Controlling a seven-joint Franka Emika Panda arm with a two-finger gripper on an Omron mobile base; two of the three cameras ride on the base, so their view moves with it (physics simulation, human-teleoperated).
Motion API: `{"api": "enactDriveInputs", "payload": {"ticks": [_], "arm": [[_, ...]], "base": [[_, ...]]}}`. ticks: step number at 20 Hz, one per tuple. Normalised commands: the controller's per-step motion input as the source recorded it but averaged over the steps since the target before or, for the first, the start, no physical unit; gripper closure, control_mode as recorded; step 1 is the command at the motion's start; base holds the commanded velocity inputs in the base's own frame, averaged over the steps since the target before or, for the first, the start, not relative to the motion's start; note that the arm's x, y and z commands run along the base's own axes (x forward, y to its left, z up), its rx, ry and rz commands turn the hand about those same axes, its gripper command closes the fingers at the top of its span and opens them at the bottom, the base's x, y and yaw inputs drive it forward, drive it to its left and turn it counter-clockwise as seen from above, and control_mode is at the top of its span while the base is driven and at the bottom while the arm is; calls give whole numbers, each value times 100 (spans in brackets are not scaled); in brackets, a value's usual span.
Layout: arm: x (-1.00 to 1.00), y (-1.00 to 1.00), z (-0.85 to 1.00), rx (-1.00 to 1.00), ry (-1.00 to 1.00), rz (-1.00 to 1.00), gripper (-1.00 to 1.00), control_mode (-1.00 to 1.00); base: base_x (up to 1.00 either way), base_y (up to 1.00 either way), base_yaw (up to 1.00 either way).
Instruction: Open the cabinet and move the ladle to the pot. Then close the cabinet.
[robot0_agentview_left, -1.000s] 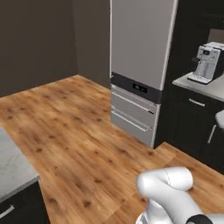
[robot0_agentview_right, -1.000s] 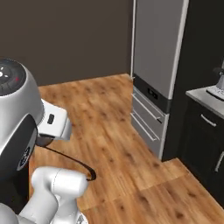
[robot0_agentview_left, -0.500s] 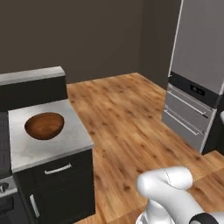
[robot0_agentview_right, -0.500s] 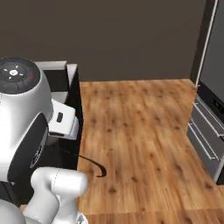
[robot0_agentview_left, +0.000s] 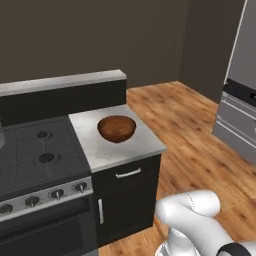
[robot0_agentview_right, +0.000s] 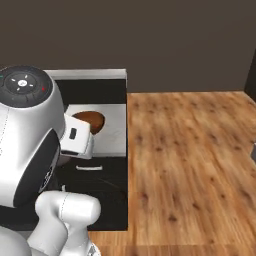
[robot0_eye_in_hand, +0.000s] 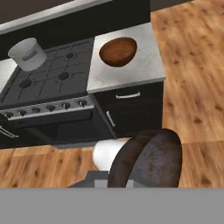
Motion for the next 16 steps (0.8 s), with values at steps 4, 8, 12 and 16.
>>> {"api": "enactDriveInputs", "payload": {"ticks": [4,8,12,16], "arm": [[0,0,0,0,0,0,100,100],[0,0,0,0,0,0,100,100],[0,0,0,0,0,0,100,100],[0,0,0,0,0,0,100,100]], "base": [[0,100,0],[0,100,0],[0,100,1],[17,100,4]]}}
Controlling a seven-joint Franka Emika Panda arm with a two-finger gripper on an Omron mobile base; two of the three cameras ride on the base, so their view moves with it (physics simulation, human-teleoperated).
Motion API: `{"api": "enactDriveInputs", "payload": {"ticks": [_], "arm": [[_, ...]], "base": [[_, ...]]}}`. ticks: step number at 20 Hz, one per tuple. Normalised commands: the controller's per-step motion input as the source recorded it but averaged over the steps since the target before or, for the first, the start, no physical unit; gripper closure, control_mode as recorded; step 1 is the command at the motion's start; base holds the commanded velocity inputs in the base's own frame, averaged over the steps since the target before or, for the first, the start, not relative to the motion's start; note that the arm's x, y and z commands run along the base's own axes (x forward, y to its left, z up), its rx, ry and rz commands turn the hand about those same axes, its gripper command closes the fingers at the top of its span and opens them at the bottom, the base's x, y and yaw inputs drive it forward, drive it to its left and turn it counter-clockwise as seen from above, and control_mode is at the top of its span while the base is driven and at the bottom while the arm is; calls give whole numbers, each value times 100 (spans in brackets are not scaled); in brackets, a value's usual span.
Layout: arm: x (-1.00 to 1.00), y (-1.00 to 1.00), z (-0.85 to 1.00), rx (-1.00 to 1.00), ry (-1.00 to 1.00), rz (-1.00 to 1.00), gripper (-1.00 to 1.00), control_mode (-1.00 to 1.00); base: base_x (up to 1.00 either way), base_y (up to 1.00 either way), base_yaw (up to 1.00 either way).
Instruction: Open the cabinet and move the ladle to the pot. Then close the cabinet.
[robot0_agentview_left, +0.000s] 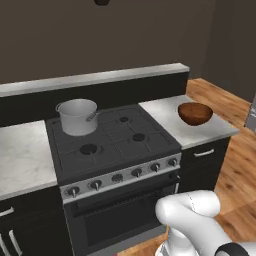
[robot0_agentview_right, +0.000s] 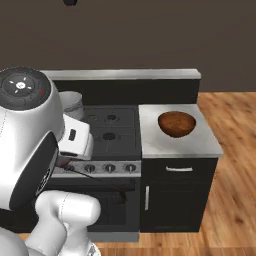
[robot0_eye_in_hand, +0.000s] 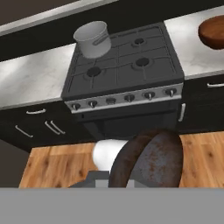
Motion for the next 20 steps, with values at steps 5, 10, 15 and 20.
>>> {"api": "enactDriveInputs", "payload": {"ticks": [5,10,15,20], "arm": [[0,0,0,0,0,0,100,100],[0,0,0,0,0,0,100,100],[0,0,0,0,0,0,100,100],[0,0,0,0,0,0,100,100]], "base": [[76,100,7],[100,100,7],[100,71,14],[100,35,26]]}}
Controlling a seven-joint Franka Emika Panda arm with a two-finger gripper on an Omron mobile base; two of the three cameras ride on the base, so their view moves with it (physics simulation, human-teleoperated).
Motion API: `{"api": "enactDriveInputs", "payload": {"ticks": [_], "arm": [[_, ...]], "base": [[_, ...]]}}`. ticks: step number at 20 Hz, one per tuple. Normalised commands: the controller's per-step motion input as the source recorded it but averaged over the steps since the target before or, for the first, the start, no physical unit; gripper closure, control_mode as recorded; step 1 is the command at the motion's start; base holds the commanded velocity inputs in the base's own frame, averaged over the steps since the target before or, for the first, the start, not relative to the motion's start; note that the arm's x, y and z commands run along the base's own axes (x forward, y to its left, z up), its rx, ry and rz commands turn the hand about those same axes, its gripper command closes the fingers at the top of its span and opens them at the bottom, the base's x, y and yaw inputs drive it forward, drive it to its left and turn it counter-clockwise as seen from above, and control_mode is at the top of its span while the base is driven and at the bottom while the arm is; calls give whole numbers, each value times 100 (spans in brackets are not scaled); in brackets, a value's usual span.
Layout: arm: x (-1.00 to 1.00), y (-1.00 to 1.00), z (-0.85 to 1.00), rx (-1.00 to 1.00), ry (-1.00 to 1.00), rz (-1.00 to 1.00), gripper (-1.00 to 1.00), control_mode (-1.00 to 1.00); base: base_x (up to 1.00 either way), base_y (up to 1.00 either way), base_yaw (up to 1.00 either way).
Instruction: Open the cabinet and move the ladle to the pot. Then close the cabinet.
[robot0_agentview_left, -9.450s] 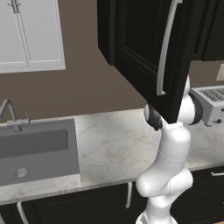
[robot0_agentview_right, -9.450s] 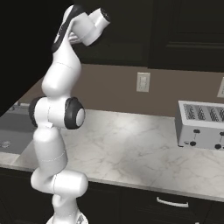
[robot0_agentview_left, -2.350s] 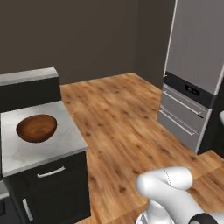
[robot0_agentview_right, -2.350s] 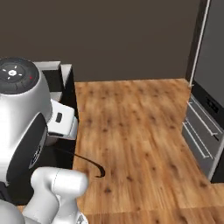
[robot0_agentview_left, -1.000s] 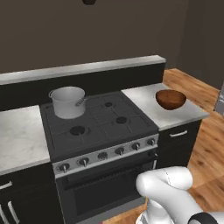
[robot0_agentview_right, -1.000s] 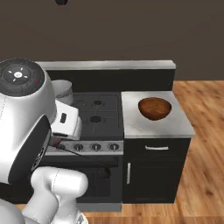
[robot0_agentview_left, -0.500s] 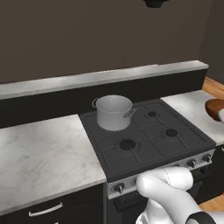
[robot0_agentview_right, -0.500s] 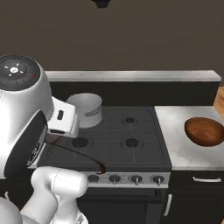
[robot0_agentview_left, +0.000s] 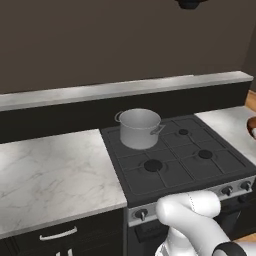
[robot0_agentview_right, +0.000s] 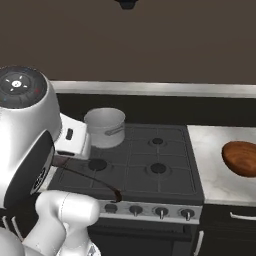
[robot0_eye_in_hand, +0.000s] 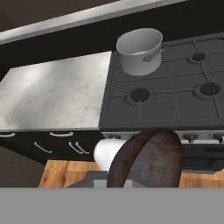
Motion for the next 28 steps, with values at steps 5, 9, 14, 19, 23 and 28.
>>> {"api": "enactDriveInputs", "payload": {"ticks": [5,9,14,19,23,28], "arm": [[100,33,0,0,14,28,100,-100],[100,42,-7,0,10,24,100,-100],[100,58,-19,0,1,17,100,-100],[100,14,-10,1,-3,8,100,-100],[100,0,-18,0,-2,2,100,-100],[82,0,-34,0,0,0,100,-100]], "base": [[0,0,0],[0,0,0],[0,0,0],[0,0,0],[0,0,0],[0,0,0]]}}
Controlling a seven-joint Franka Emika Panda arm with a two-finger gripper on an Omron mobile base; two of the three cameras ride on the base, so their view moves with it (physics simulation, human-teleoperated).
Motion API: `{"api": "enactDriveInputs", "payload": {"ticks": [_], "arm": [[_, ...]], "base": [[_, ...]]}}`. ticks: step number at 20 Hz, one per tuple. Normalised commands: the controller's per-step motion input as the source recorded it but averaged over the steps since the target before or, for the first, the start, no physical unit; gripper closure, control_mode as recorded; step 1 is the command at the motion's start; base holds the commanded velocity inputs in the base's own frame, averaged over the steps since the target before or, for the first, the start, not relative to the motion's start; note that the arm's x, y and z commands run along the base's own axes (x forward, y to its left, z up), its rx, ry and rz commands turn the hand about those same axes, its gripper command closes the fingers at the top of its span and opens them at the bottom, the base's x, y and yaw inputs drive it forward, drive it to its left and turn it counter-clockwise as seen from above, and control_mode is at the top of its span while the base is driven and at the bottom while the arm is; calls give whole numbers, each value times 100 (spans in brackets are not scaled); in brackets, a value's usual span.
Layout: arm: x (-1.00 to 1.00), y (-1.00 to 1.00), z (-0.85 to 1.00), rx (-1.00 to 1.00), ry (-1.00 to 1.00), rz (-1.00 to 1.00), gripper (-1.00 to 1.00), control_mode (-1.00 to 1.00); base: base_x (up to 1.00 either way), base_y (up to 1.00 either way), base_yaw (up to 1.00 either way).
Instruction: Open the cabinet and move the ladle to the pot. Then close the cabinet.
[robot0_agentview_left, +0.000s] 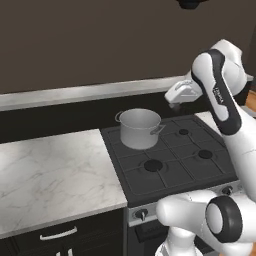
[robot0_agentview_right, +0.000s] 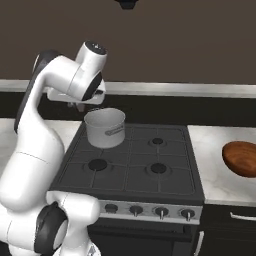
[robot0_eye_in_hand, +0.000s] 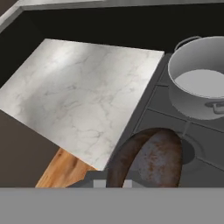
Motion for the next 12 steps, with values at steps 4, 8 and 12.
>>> {"api": "enactDriveInputs", "payload": {"ticks": [4,8,12], "arm": [[69,0,-46,0,0,0,100,-100],[42,1,-53,-2,0,0,100,-100],[41,0,-58,-5,0,0,100,-100]], "base": [[0,0,0],[0,0,0],[0,0,0]]}}
